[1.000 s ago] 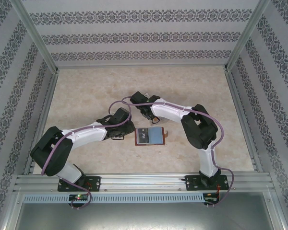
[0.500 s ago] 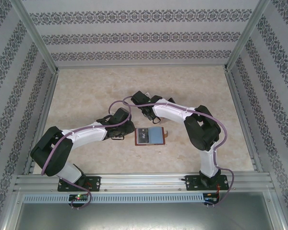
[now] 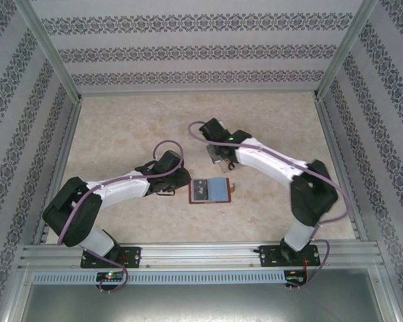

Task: Put the credit cards into the card holder
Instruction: Pick up the credit card from the storage box, then insert the credit card into the card slot.

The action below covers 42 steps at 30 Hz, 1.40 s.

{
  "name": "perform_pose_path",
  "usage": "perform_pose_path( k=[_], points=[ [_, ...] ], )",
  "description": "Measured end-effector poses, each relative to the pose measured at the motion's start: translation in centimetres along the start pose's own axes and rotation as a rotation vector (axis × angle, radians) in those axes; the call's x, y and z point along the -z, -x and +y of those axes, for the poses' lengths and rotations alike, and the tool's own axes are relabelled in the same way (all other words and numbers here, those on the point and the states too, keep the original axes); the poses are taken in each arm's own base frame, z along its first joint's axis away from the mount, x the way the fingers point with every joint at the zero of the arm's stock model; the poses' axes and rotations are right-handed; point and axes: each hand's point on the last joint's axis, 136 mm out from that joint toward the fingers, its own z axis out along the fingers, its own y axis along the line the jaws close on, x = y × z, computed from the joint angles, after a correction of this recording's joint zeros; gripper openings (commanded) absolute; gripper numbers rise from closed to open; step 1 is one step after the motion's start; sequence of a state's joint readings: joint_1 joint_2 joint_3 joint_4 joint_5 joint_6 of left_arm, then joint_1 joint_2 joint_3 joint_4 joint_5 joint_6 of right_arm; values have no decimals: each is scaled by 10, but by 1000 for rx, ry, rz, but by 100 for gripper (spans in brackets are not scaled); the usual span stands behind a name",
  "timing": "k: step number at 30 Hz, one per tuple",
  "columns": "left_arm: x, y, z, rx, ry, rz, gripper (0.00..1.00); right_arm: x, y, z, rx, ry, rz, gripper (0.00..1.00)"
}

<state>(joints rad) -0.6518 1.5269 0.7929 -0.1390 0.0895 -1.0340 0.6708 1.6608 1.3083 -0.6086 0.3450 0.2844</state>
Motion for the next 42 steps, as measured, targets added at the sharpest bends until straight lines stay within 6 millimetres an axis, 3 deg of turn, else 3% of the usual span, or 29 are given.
perform_pose_path(
  k=[3, 6, 10, 15, 22, 28, 32, 37, 41, 42],
  points=[
    [1, 4, -16, 9, -79, 3, 53, 28, 5, -11, -155, 112, -71, 0],
    [5, 11, -33, 34, -189, 8, 58, 42, 8, -19, -324, 247, -118, 0],
    [13, 24, -55, 71, -338, 17, 61, 41, -3, -22, -517, 420, -103, 0],
    [26, 35, -87, 88, -520, 48, 62, 31, -16, -10, -698, 627, -29, 0],
    [27, 34, -110, 84, -636, 122, 60, 41, -8, 9, -783, 809, -12, 0],
    [30, 32, -123, 85, -698, 163, 47, 43, -2, 19, -818, 886, 20, 1],
    [37, 36, -131, 86, -735, 158, 33, 37, -6, 25, -842, 909, 69, 2],
    [39, 45, -128, 103, -744, 144, 19, 32, -7, 26, -857, 915, 91, 2],
    [38, 45, -125, 112, -745, 150, 0, 31, -7, 26, -855, 917, 96, 3],
    [39, 46, -125, 115, -749, 150, 0, 30, -8, 26, -857, 915, 101, 4]
  ],
)
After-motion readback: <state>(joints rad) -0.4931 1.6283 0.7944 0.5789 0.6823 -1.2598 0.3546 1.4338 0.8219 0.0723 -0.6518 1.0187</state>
